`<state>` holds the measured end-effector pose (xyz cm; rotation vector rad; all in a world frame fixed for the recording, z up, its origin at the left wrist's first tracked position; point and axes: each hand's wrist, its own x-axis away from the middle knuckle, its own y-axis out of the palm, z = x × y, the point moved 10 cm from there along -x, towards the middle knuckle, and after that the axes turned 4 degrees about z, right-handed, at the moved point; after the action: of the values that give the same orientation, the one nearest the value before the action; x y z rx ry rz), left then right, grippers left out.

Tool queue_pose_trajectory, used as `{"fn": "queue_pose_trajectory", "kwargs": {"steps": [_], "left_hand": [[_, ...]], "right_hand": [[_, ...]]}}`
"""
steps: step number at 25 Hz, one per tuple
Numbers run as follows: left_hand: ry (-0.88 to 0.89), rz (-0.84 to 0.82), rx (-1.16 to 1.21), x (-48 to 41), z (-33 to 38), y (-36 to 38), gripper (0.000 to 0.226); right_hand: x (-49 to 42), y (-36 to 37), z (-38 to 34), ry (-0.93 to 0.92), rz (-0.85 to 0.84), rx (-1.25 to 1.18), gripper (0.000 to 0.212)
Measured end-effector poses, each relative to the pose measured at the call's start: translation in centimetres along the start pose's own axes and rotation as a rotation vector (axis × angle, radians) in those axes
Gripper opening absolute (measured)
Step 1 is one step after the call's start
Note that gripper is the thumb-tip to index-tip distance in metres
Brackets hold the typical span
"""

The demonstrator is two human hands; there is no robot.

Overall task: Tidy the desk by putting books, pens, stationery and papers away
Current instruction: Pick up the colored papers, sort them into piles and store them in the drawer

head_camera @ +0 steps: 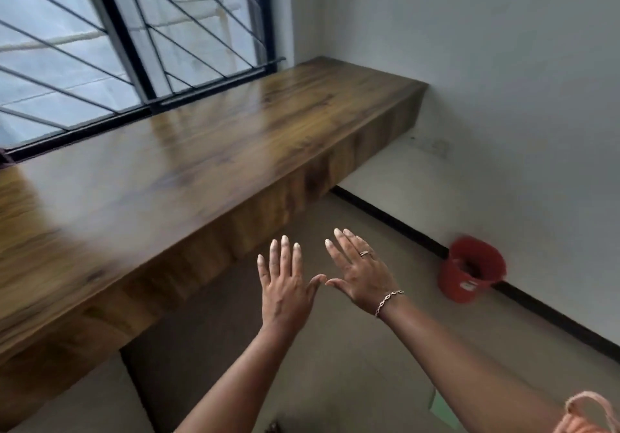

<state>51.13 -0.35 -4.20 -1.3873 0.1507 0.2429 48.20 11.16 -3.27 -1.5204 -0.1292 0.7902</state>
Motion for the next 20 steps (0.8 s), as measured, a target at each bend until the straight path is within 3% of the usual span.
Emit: {"fn": "queue_pose_trajectory", "kwargs": {"steps": [5,11,13,16,20], "left_hand": [[0.206,-0.067,0.034,4.1,10.4,2.3,0.082],[0.458,-0.180,0.076,8.2,21.6,4.8,0.111],[0.513,-0.228,0.074,9.4,25.0,5.4,0.106],[0.566,-0.299,0.036,10.8,28.7,6.5,0.079],[0.662,-0.345,0.028,11.7,33.0,8.1,0.074]], "right_hand": [[10.4,-2.4,5.6,0.163,-0.026,0.049,0.080],[22.8,-5.4,12.8,0.412,-0.063,0.157,0.070],[26.6,-6.7,15.1,0.507,-0.072,0.197,0.070],[31.8,-8.4,18.4,0.628,-0.086,0.223,0.068],[37.4,-10.6,22.2,0.762,-0.029,0.267,0.062]]}}
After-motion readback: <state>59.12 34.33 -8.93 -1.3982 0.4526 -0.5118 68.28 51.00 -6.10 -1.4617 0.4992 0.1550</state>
